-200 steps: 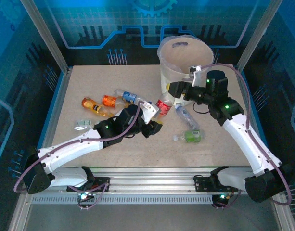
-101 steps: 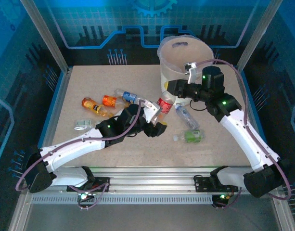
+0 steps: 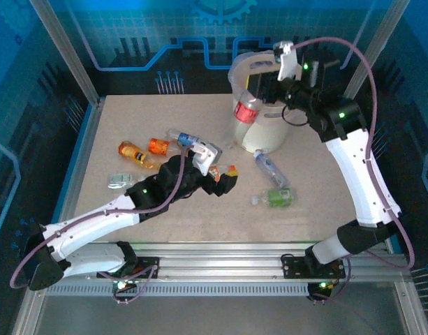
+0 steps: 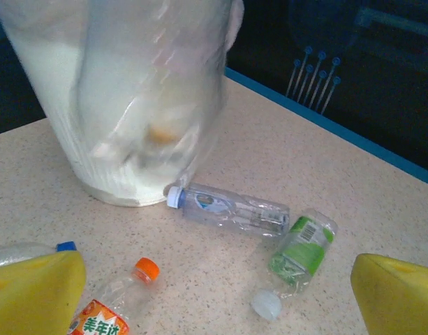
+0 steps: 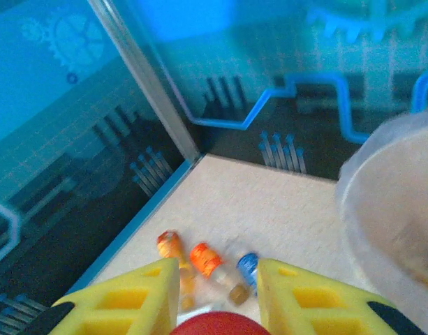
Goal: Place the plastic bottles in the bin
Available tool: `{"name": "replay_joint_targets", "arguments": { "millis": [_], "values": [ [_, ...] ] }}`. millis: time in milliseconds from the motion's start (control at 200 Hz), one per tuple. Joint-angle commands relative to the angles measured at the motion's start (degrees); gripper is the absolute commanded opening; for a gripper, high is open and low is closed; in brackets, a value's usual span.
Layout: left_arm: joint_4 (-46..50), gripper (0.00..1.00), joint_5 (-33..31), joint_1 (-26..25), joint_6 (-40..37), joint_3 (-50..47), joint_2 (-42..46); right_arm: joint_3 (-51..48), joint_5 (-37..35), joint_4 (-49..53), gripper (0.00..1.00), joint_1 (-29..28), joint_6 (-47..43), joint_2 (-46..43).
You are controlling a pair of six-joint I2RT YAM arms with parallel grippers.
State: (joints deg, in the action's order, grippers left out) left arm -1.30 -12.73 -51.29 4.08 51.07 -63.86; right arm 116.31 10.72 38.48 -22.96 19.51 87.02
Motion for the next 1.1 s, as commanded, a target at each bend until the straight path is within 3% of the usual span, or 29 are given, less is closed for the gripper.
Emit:
{"name": "replay_joint_targets", "arguments": {
  "millis": [0,235,405,850,1096],
  "values": [
    [-4.21,0.99,-4.50,0.57,1.70,-2.26,1.92,9.77,-7.87,5.63,0.00,-0.50,-6.91,4.01],
    [-5.21,0.99,-5.91,1.28,2.91,-4.11,3.21,29.39,-24.75,7.25,0.00,-0.37,-16.72,16.32],
    [-5.12,0.99,-6.19,1.53,3.38,-4.83,3.77,41.37,-31.63,5.85,0.00,0.12,-22.18,24.63],
    [-4.70,0.99,-7.49,2.06,5.16,-6.62,5.50,41.75,-46.20,3.87,0.00,0.37,-31.66,32.11],
    [-4.27,0.99,-6.93,2.13,6.25,-6.74,5.58,40.53,-47.37,4.66,0.00,0.50,-32.70,35.17]
  ]
}}
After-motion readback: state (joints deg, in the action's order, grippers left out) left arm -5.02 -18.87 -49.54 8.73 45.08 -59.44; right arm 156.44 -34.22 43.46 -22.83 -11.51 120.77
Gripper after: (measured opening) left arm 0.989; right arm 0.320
